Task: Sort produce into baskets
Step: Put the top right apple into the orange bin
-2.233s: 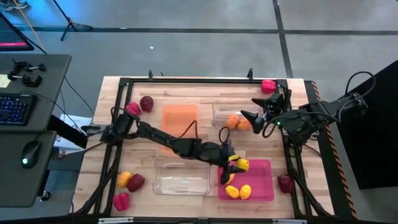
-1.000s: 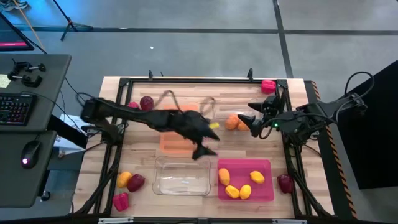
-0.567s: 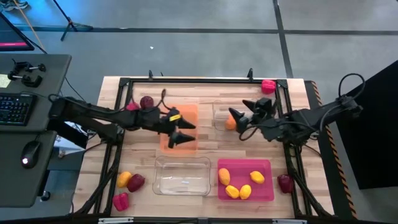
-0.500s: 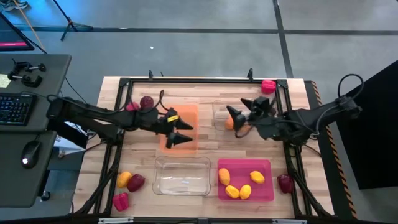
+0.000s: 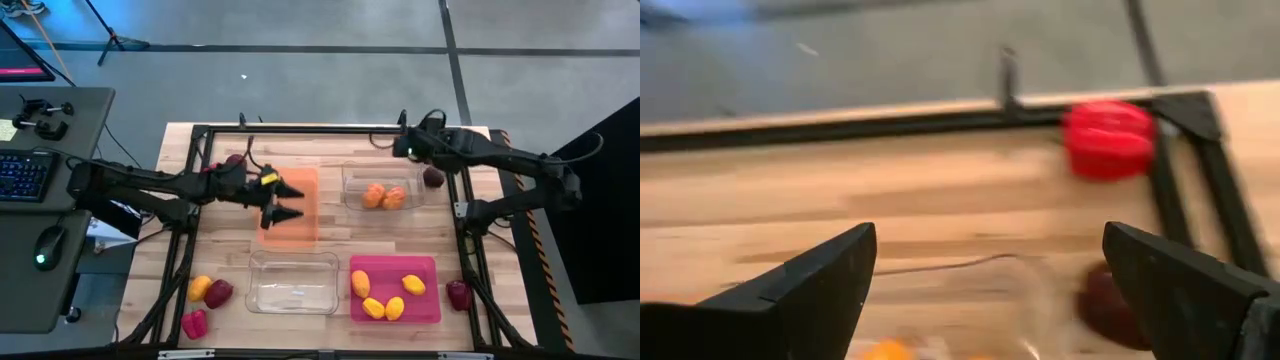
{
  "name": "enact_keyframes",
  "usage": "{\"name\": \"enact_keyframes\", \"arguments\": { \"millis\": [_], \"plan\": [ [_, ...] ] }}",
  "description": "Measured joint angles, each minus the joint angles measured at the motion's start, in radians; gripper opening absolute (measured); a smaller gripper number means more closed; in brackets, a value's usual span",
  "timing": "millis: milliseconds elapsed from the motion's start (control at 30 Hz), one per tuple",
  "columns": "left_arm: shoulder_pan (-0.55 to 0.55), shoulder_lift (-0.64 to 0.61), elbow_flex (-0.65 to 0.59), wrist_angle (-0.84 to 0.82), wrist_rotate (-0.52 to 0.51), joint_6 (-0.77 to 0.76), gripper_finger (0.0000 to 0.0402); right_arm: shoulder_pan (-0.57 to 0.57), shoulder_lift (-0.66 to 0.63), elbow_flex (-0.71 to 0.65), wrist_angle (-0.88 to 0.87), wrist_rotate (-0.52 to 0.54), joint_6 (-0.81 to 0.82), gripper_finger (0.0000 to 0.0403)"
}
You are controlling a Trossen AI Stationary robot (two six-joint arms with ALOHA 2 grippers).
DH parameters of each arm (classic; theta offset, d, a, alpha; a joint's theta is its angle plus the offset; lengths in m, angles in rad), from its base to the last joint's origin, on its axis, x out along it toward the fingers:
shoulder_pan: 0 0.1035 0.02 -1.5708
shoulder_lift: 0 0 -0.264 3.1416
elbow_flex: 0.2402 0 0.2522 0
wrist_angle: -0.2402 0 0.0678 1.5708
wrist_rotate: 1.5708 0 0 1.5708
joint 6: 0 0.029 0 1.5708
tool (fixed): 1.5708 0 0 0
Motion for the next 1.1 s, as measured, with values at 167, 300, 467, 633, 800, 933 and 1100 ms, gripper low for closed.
{"name": "enact_keyframes", "arguments": {
  "millis": [167,300,467,633,800,933,1100],
  "plan": [
    [0.145,-0.011,0.000,-0.009,-0.027,-0.009,0.0346,-0.280,-0.003,-0.155,0.141,-0.210,-0.172,0.0379],
    [0.263,-0.011,0.001,-0.009,-0.002,-0.088,0.0346,-0.440,-0.002,-0.282,0.310,-0.374,-0.222,0.0379],
    [0.352,-0.011,0.018,-0.003,0.092,-0.137,0.0346,-0.521,-0.003,-0.344,0.367,-0.360,-0.156,0.0379],
    [0.411,-0.011,0.039,-0.005,0.126,-0.128,0.0346,-0.530,-0.005,-0.345,0.321,-0.302,-0.104,0.0379],
    [0.522,-0.011,0.042,-0.026,0.229,-0.104,0.0346,-0.529,-0.025,-0.345,0.222,-0.287,-0.065,0.0379],
    [0.616,-0.010,0.042,-0.068,0.393,-0.043,0.0346,-0.514,-0.076,-0.345,0.123,-0.242,0.071,0.0379],
    [0.696,-0.010,0.042,-0.105,0.502,0.023,0.0346,-0.471,-0.148,-0.345,0.098,-0.204,0.282,0.0379]
  ]
}}
